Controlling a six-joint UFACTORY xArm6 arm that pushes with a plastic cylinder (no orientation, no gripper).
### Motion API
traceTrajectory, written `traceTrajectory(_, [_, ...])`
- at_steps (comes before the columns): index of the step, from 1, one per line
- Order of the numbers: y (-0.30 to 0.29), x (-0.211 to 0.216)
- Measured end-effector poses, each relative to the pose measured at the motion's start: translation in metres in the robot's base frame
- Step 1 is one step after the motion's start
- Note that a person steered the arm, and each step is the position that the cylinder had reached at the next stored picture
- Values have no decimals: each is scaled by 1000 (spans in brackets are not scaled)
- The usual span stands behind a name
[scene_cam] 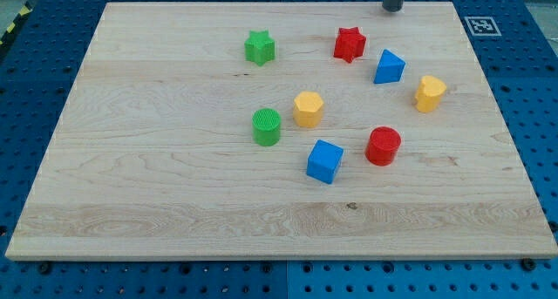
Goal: Push the yellow heart to the blue triangle
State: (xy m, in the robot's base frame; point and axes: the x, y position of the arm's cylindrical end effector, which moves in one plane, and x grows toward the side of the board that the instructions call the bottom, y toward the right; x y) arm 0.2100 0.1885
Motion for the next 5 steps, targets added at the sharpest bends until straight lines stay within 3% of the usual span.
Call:
traceTrajectory(3, [40,149])
traceTrajectory(5, [45,174])
